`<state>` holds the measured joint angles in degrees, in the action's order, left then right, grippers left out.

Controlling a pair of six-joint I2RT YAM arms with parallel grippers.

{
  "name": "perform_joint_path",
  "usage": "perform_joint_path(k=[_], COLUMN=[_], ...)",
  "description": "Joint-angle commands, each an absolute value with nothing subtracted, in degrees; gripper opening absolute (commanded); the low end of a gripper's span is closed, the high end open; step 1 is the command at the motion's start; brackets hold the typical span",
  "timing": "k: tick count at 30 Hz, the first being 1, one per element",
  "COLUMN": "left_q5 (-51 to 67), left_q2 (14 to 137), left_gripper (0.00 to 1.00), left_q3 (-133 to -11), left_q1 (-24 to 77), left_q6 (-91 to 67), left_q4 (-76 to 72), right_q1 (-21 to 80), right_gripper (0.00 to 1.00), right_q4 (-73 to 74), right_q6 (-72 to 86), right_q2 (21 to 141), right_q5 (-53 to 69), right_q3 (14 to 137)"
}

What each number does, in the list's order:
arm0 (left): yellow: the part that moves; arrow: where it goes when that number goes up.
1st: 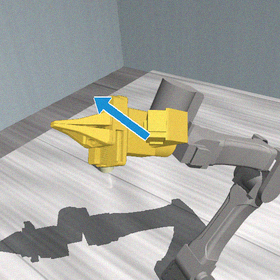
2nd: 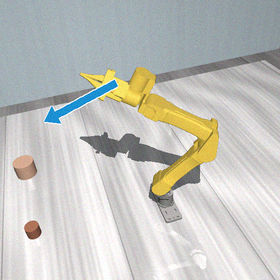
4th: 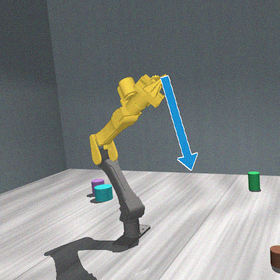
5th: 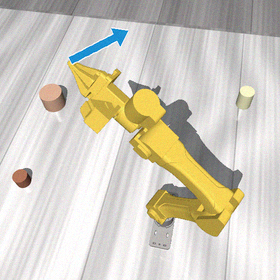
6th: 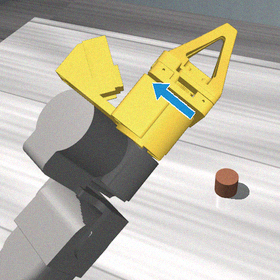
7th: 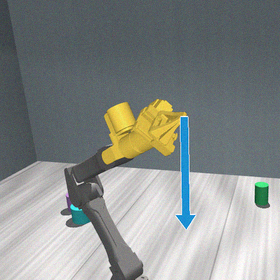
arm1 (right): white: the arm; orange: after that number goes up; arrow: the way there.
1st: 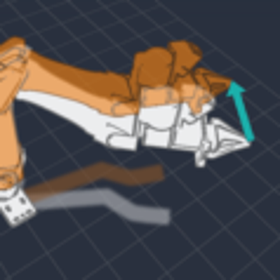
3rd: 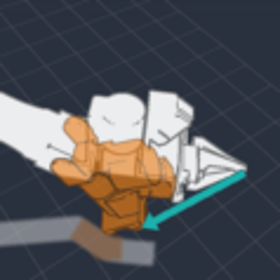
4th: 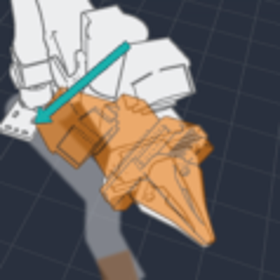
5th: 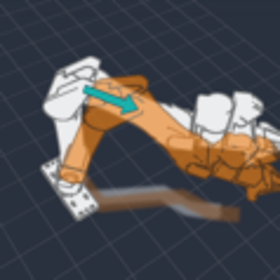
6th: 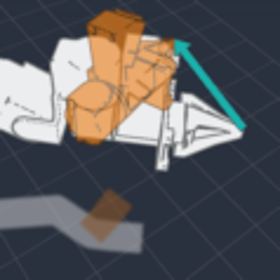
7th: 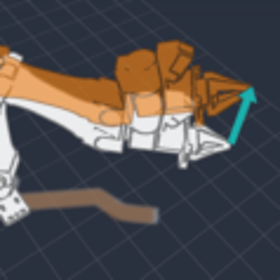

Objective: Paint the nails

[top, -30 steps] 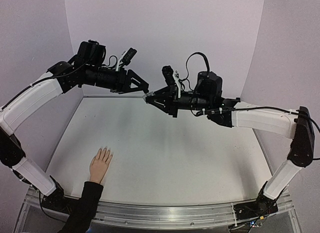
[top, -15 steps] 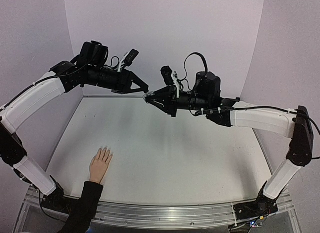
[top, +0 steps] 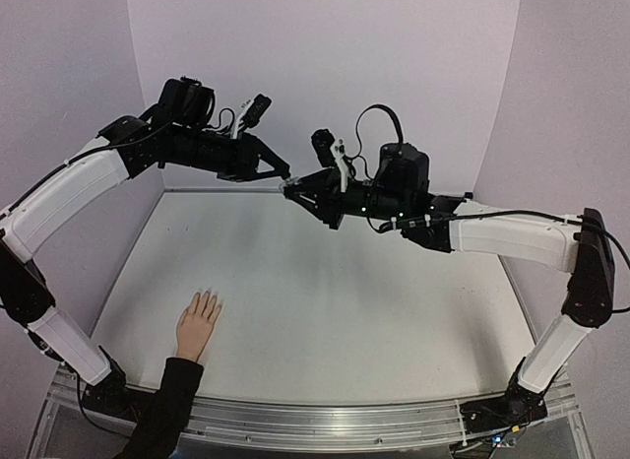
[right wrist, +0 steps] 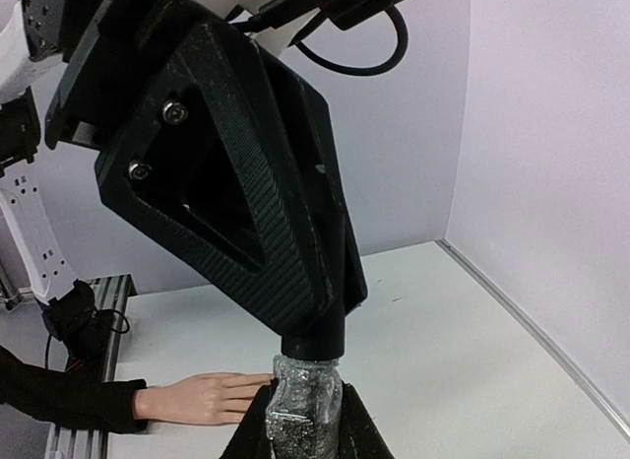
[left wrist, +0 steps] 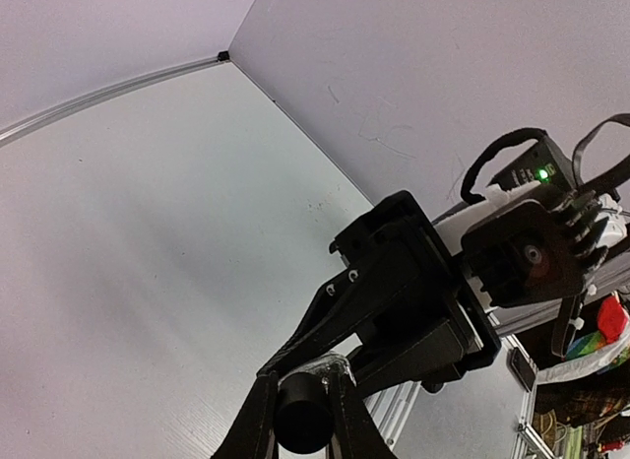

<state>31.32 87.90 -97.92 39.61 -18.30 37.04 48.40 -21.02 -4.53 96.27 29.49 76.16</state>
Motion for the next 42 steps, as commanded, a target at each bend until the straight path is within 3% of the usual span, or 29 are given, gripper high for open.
perform_joint_path(k=[1,12,30,31,32,34,37,39,42], left_q5=[25.9,18.8,19.6,20.1,20.8,22.2,23.7,25.5,28.8], left_q2=[87.5,87.5,87.2,87.4,87.4,86.5,82.4,79.5,76.5], left_gripper=[0.0,0.0,0.0,0.04,0.15,0.43,0.75,0.83,0.82], left_q3=[-102.2,-103.4,-103.6,-103.5,-103.2,-101.3,-96.2,-91.9,-86.0], left_q1=[39.6,39.6,39.6,39.6,39.6,39.7,39.6,39.6,39.6], left_q6=[-20.6,-25.6,-28.1,-28.3,-28.3,-28.3,-27.7,-27.1,-26.9], left_q4=[38.1,38.6,37.8,37.4,36.9,34.3,27.7,22.1,14.3], right_q1=[48.7,50.9,52.1,52.5,52.6,52.1,49.9,48.5,47.8], right_gripper=[0.0,0.0,0.0,0.0,0.0,0.0,0.0,0.0,0.0], right_q4=[-21.5,-21.5,-22.7,-22.7,-22.8,-23.6,-25.6,-26.6,-30.0], right_q6=[-5.5,-7.4,-6.9,-6.9,-6.3,-4.3,-1.1,0.9,4.1], right_q2=[97.3,98.1,98.5,98.7,98.9,98.8,97.5,96.9,95.8], right_q5=[20.3,7.5,2.6,1.8,2.0,4.4,16.3,27.7,37.9], right_q3=[77.9,78.1,77.8,78.2,78.5,78.4,77.1,76.8,75.7])
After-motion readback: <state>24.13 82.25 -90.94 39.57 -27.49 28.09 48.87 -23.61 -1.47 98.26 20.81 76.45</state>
